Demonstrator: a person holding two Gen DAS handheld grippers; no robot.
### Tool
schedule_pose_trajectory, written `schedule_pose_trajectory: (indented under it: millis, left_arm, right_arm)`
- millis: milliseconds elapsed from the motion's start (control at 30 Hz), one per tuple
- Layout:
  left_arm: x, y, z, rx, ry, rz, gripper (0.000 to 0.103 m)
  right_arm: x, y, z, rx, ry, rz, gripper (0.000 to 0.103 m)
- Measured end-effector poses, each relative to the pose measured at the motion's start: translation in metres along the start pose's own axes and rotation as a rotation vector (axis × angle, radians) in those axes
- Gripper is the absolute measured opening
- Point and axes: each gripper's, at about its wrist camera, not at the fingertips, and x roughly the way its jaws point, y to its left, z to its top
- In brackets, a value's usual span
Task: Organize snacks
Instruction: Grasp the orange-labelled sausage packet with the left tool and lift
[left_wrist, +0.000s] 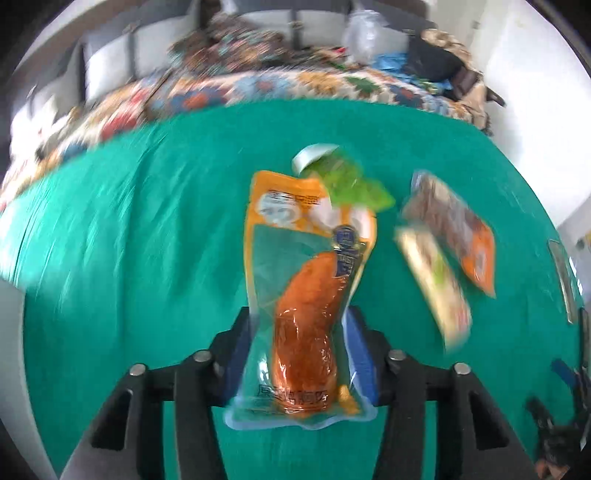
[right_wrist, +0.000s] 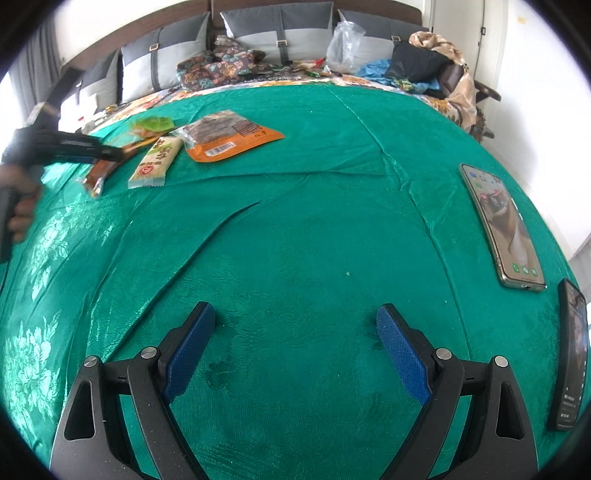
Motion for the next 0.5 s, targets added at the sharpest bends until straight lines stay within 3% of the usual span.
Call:
schedule_pose_trajectory:
  millis: [167,233,267,367,433,500]
  left_arm:
    - [-0.056,0.008,-0.103,0.043,0.047,0.009,0.047]
    - [-0.073,0.012,-0.135,0.023,0.065,-0.002,0.058]
    - [-0.075,0.013,-0.144,0.019,0.066,-0.003,0.067]
    - [-0.073,0.009,-0.161,0.022,0.040,0.042,0.082]
    - [-0.061,0.003,-0.166,0.037,0.049,0.058,0.085]
    - [-0.059,-0.003,-0.169,0.072,-0.001,0.100,0.093]
  right_arm:
    - [0.000,0.000,0.000,0.000,0.000,0.000,0.092]
    - [0.000,0.000,0.000,0.000,0.000,0.000,0.092]
    - [0.001,0.000,0.000,0.000,0.000,0.000,0.092]
    - [0.001,0.000,0.000,0.000,0.000,-0.001,0.092]
    - [0.000,0.000,0.000,0.000,0.000,0.000,0.092]
    - [0.000,0.000,0.000,0.000,0.000,0.000,0.092]
